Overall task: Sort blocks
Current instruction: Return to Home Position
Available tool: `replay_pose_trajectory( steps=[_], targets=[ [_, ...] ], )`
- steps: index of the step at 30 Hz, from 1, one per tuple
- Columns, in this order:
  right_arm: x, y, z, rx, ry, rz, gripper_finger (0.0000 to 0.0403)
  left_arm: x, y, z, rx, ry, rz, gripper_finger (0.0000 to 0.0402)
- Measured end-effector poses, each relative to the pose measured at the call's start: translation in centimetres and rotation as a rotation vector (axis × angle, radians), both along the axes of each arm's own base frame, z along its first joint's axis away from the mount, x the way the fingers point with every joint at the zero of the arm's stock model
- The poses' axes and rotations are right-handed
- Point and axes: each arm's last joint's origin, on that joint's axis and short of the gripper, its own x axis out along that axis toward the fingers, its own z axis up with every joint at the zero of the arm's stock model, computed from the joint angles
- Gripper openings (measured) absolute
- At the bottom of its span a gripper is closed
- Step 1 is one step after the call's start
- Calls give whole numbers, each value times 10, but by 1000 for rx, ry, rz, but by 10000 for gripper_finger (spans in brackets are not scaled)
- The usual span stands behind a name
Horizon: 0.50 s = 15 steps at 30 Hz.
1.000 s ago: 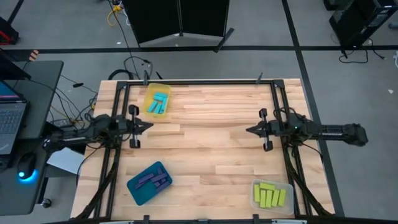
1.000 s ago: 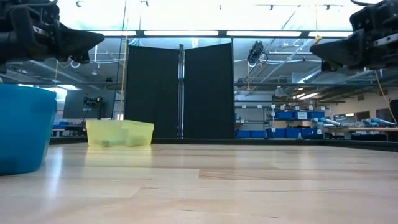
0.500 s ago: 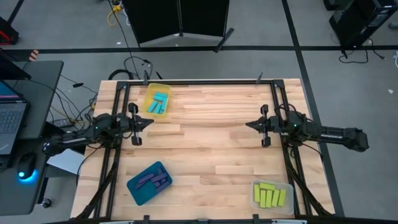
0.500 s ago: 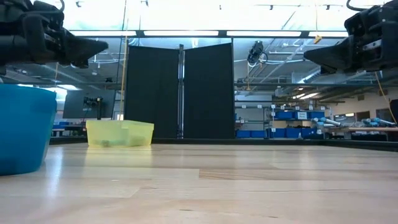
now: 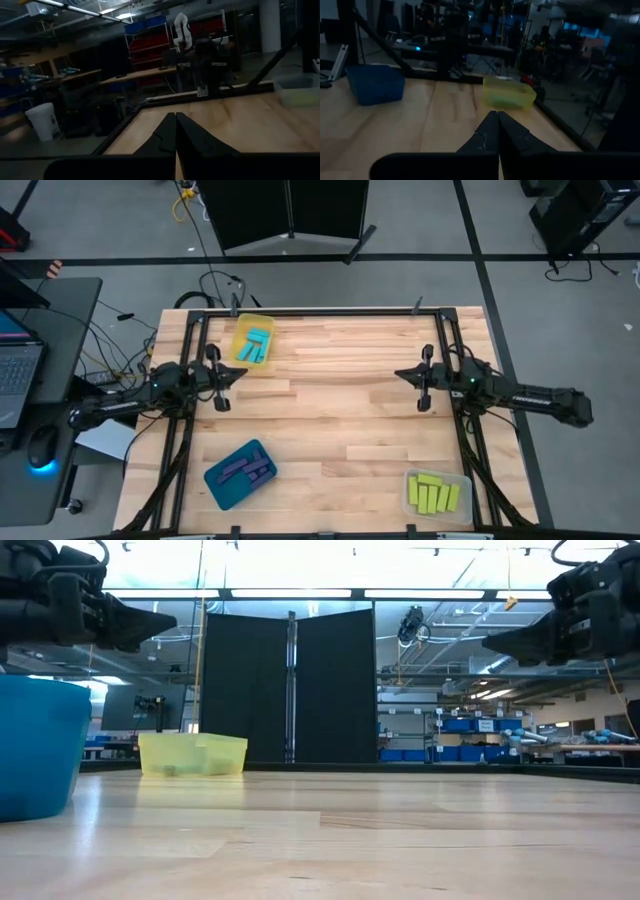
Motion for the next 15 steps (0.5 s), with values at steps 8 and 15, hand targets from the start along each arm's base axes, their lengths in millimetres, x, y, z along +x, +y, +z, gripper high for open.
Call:
replay_pose_trajectory(
  steps=[8, 15],
  targets=[
    [-2, -6, -4, 61, 33, -75, 4, 0, 1, -1, -9, 5, 45, 10],
    [-6, -16, -8, 84, 57, -350, 5, 1, 2, -9, -75, 83, 43, 10]
  ],
)
